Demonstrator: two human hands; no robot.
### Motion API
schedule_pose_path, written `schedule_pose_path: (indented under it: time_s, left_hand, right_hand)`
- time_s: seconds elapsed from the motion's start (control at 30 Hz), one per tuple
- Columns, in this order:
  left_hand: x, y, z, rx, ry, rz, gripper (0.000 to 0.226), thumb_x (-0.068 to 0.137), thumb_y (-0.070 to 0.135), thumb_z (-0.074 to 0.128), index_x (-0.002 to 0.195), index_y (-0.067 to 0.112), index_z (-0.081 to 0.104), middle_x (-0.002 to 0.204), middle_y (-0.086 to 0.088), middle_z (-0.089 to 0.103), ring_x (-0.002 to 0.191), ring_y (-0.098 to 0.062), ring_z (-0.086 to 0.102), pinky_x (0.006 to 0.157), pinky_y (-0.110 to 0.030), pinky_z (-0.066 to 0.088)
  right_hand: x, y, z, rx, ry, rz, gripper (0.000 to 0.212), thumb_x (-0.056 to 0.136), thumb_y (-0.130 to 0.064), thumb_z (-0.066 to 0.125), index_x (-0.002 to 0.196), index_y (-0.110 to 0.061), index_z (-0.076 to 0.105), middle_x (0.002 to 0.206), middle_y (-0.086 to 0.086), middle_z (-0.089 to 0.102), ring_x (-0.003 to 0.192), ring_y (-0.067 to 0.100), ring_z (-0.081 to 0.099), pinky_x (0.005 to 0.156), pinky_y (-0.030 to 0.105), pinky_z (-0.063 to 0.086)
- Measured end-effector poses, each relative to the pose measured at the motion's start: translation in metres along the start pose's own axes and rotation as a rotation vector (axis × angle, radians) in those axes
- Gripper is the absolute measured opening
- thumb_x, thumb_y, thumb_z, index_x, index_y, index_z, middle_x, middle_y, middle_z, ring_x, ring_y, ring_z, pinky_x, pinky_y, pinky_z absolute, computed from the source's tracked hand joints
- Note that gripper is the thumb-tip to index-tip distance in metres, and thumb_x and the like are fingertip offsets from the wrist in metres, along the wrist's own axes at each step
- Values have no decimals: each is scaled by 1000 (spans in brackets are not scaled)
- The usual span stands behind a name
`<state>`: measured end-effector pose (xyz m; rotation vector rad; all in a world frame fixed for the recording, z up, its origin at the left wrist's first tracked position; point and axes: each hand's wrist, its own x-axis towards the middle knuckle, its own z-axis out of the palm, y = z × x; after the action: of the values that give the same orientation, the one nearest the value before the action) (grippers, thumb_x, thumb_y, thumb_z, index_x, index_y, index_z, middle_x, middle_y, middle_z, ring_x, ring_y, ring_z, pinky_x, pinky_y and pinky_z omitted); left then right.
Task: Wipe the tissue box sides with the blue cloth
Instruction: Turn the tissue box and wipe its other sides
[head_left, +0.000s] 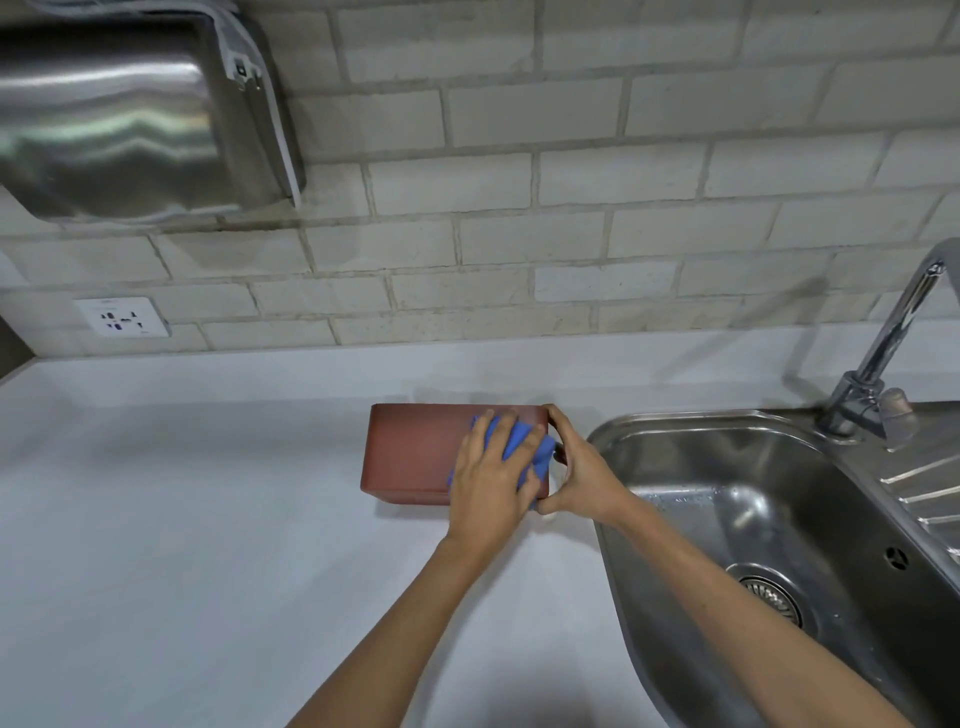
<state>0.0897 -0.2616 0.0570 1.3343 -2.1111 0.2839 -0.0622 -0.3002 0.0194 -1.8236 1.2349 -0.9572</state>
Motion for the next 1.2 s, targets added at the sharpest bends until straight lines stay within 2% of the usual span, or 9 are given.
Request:
schedule_pose_path:
  time_s: [0.1,0.27,0.5,0.63,0.73,0.87,0.97,1.07,1.2]
  left_hand:
    - [15,11,3,-38,-40,-48,42,64,10,77,106,12,73,118,-19,68,110,-40,62,90,-50,52]
    - [-31,-29,10,-26,4,121,39,79,24,54,114,13,69,123,-18,65,118,-42,56,95,-52,49]
    - [-35,-88,-15,-470,288,-865,41,92,6,50,133,5,51,128,-24,55,116,-37,53,91,-31,42]
    - [-35,-111,-31,-643,82,-1160,33,98,28,39,120,11,57,116,-21,64,108,-37,59,89,-38,44]
    - [-41,-111,-41,-738,-32,-1180,49,95,49,38,110,6,58,107,-28,65,103,-41,61,96,-49,48]
    - [-46,-107,-42,-776,-91,-1201,58,92,54,41,113,1,53,100,-26,64,96,-39,62,95,-48,48]
    - [-45,-100,-40,-872,-26,-1272,30,96,38,44,85,11,51,74,-9,55,67,-23,53,69,-37,50]
    - [-45,-88,-30,-1009,91,-1359,34,96,20,41,62,17,39,60,-2,39,52,-14,36,39,-21,37]
    - [-45,-73,-19,-986,176,-1373,31,95,19,43,64,17,40,62,-4,43,58,-22,45,50,-27,35]
  right_hand:
    - [1,2,-1,-18,6,-13,91,50,-6,79,130,-20,37,117,-11,58,102,5,59,91,15,46]
    - [0,4,-2,-22,-3,25,108,50,-11,86,140,-19,27,126,-6,52,111,10,56,98,20,44]
    - [-17,1,15,-72,61,-4,97,50,-14,78,130,-36,27,111,-9,52,103,12,55,91,32,49]
    - [-32,-6,25,-172,96,-64,109,56,-17,83,132,-53,13,143,-9,35,117,10,51,90,29,50]
    - [-46,-5,30,-231,69,-23,115,60,-31,84,143,-40,5,155,-10,19,122,9,46,95,31,47]
    - [-64,-4,44,-129,82,26,99,77,-41,72,147,-39,2,146,-11,39,128,6,43,105,26,38]
    - [-74,-5,54,-137,126,-7,79,88,-27,64,141,-44,8,152,-5,28,133,17,43,109,39,40]
    - [-85,-4,68,-144,147,-37,65,92,-18,56,136,-44,15,159,-6,9,138,22,39,110,38,39]
    - [-88,-4,79,-137,171,-5,63,93,-19,54,145,-26,18,162,2,2,140,24,36,109,42,40]
